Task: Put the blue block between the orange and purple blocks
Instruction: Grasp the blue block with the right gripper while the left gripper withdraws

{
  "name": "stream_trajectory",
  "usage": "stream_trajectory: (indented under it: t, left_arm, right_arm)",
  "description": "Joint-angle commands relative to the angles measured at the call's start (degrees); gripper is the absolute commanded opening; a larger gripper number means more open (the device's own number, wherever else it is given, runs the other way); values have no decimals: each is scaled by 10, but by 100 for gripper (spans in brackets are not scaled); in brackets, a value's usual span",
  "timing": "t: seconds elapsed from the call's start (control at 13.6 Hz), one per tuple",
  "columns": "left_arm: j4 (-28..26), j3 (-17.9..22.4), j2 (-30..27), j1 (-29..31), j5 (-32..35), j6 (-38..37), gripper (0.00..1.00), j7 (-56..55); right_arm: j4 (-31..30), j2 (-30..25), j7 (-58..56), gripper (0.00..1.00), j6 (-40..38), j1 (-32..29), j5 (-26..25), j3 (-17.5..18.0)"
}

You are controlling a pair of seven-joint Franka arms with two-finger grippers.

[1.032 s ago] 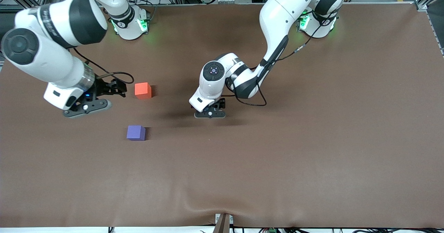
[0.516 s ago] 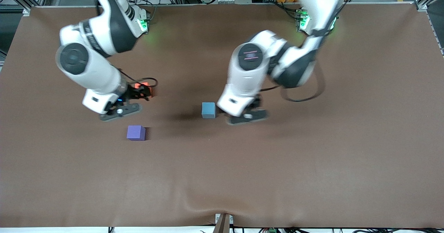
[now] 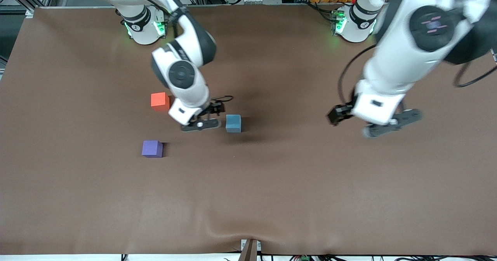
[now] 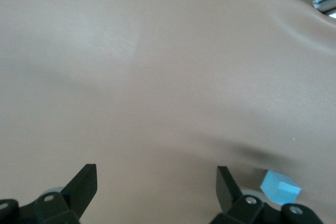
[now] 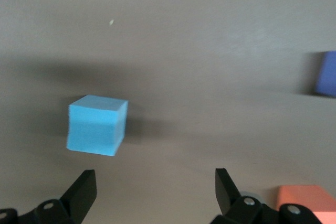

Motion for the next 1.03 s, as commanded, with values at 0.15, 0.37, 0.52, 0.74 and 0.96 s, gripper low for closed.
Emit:
stream_trajectory:
  t: [0.15, 0.37, 0.52, 0.74, 0.96]
  left_arm:
    - [-114, -9, -108, 91, 10, 1, 100, 145]
    - [-164, -10, -128, 135, 10, 31, 100, 254]
    - [-175, -10, -139, 143, 10, 33, 100, 280]
    - [-198, -10, -170, 148, 10, 35, 100, 280]
    - [-235, -9, -197, 149, 9, 63, 100, 282]
  right_arm:
    - [65, 99, 53, 100, 53, 55, -3, -6]
    - [62, 126, 66, 100, 109, 74, -8, -7]
    - [58, 127, 66, 100, 107, 75, -10, -8]
    - [59, 125, 66, 100, 102, 75, -28, -10]
    - [60, 123, 65, 100, 94, 71, -36, -11]
